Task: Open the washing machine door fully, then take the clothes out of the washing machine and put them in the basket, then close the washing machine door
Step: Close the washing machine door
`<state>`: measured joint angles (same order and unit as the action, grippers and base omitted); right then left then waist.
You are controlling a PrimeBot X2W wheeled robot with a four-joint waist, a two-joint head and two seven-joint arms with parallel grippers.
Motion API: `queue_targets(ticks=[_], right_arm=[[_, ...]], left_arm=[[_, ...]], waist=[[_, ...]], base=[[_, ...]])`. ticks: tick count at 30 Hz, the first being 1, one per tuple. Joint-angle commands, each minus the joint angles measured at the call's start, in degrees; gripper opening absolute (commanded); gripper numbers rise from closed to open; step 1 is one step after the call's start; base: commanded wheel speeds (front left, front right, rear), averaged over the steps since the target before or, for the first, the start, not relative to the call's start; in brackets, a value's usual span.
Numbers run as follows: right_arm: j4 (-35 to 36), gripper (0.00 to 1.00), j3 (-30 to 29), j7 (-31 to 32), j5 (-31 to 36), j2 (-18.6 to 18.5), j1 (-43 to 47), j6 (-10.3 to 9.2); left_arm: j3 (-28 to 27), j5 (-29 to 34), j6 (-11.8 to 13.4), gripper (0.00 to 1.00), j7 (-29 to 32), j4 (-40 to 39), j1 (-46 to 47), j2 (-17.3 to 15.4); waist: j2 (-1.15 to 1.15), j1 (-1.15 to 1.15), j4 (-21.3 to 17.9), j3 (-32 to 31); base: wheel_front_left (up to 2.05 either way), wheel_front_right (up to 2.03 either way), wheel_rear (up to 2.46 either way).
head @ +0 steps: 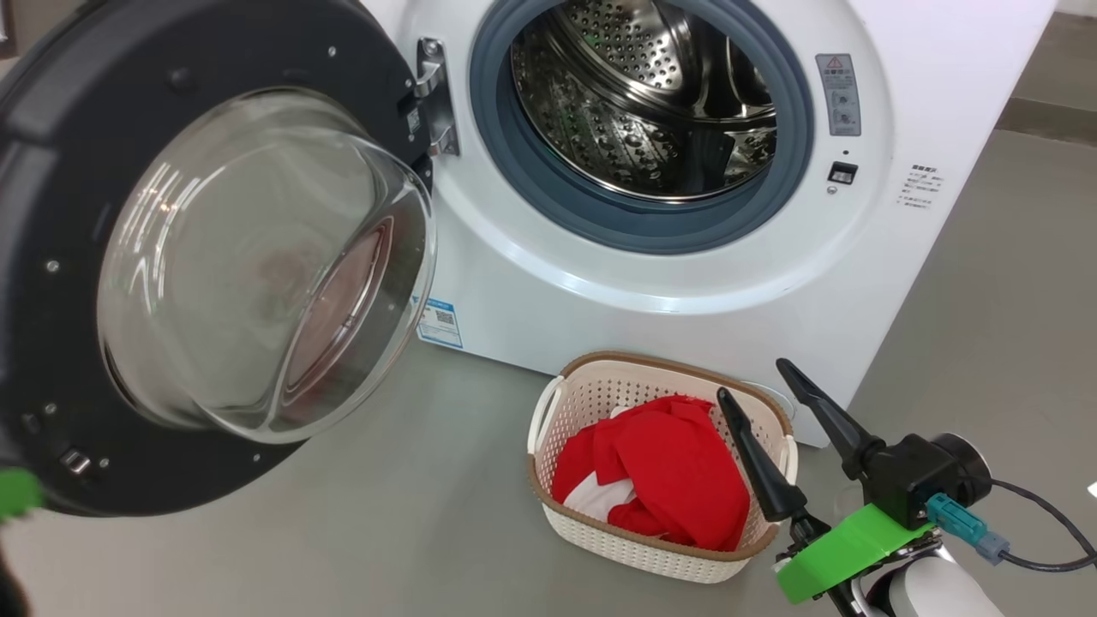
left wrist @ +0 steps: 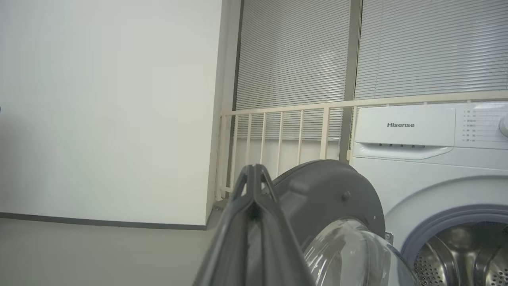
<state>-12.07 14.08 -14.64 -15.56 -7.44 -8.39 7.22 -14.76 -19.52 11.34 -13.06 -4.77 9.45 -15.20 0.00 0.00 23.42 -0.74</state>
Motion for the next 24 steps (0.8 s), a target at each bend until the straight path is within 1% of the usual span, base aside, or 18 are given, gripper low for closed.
queue_targets(ticks=[1,2,3,6,8,11,17,24], right_arm=[[1.12,1.0,1.34,-0.36,0.22,-0.73,-1.45,0.26],[1.0,1.0,1.67,-0.36,0.12,-0.98,-1.33,0.26],[0.97,1.0,1.88,-0.36,0.07,-1.14,-1.37,0.26],[0.91,1.0,1.95,-0.36,0.08,-1.81,-1.49,0.26],[0.94,1.0,1.78,-0.36,0.05,-2.26,-1.52,0.26],[0.85,1.0,1.5,-0.36,0.16,-2.94,-1.32,0.26],[0.8,1.0,2.11,-0.36,0.62,-3.34,-1.08,0.26],[0.57,1.0,3.36,-0.36,0.58,-3.76,-1.42,0.26]], left_arm=[[-3.69,-2.44,-1.04,0.0,-0.49,0.87,4.42,-2.36],[-6.17,-6.65,-2.35,0.0,-0.57,4.38,7.25,-2.67],[-7.48,-9.03,-3.13,0.0,-0.42,6.23,8.62,-2.82],[-10.2,-14.4,-5.3,0.0,1.23,12.49,12.21,-4.26],[-11.28,-16.89,-6.29,0.0,2.52,16.77,14.59,-5.39],[-10.97,-18.11,-6.85,0.0,4.52,23.33,18.06,-7.14],[-13.03,-25.46,-7.24,0.0,11.13,36.35,26.04,-7.39],[-14.4,-30.57,-7.73,0.0,19.29,47.55,31.81,-9.98]], waist=[[0.0,0.0,-0.32,-0.16],[0.0,0.0,-0.81,-0.28],[0.0,0.0,-1.16,-0.28],[0.0,0.0,-1.84,-0.33],[0.0,0.0,-2.12,-0.36],[0.0,0.0,-2.1,-0.36],[0.0,0.0,-2.39,-0.03],[0.0,0.0,-3.2,0.52]], base=[[0.0,0.0,0.0],[0.0,0.0,0.0],[0.0,0.0,0.0],[0.0,0.0,0.0],[0.0,0.0,0.0],[0.0,0.0,0.0],[0.0,0.0,0.0],[0.0,0.0,0.0]])
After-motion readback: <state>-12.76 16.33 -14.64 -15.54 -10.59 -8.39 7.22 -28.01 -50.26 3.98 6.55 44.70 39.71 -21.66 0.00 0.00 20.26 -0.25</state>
